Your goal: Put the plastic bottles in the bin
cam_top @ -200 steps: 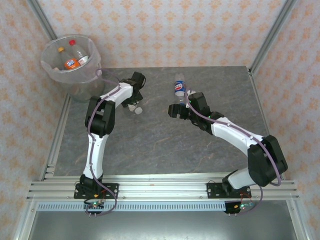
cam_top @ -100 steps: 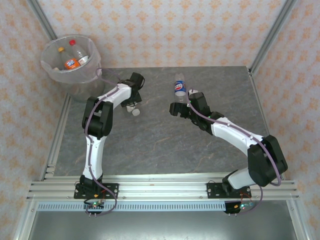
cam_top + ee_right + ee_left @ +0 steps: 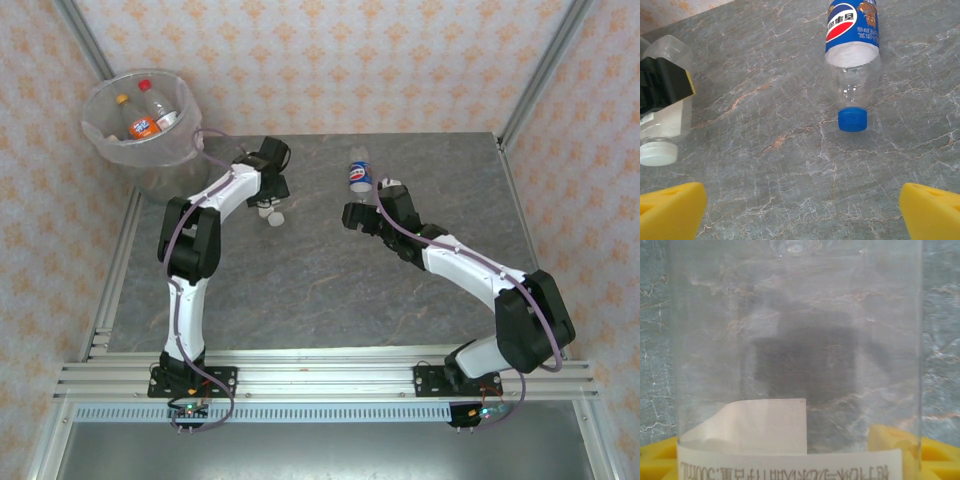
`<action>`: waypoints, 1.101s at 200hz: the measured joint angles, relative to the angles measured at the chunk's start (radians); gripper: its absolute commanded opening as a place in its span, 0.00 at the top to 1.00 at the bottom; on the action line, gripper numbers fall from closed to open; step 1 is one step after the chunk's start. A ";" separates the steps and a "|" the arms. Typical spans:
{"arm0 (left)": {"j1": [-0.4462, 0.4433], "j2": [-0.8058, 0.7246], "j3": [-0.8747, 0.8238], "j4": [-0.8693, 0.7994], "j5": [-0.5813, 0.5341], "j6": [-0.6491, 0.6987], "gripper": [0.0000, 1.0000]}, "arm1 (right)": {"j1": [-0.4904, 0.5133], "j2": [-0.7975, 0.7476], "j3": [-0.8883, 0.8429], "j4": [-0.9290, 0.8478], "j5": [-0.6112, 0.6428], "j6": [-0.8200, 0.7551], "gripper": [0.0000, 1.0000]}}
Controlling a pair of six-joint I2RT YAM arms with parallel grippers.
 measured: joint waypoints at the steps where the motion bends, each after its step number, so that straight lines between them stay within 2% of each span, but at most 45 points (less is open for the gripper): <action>1: 0.000 -0.001 0.000 0.000 0.000 0.000 0.46 | 0.000 0.000 0.000 0.000 0.001 0.000 0.01; 54: 0.000 -0.089 0.003 -0.007 0.016 0.034 0.46 | 0.000 0.000 -0.001 0.005 0.013 0.007 0.01; 140: 0.000 -0.157 0.109 -0.068 0.014 0.135 0.46 | 0.000 0.001 -0.001 0.030 0.010 0.026 0.01; 220: 0.028 -0.275 0.230 -0.096 -0.016 0.220 0.46 | 0.000 -0.060 -0.099 0.177 -0.106 -0.012 0.01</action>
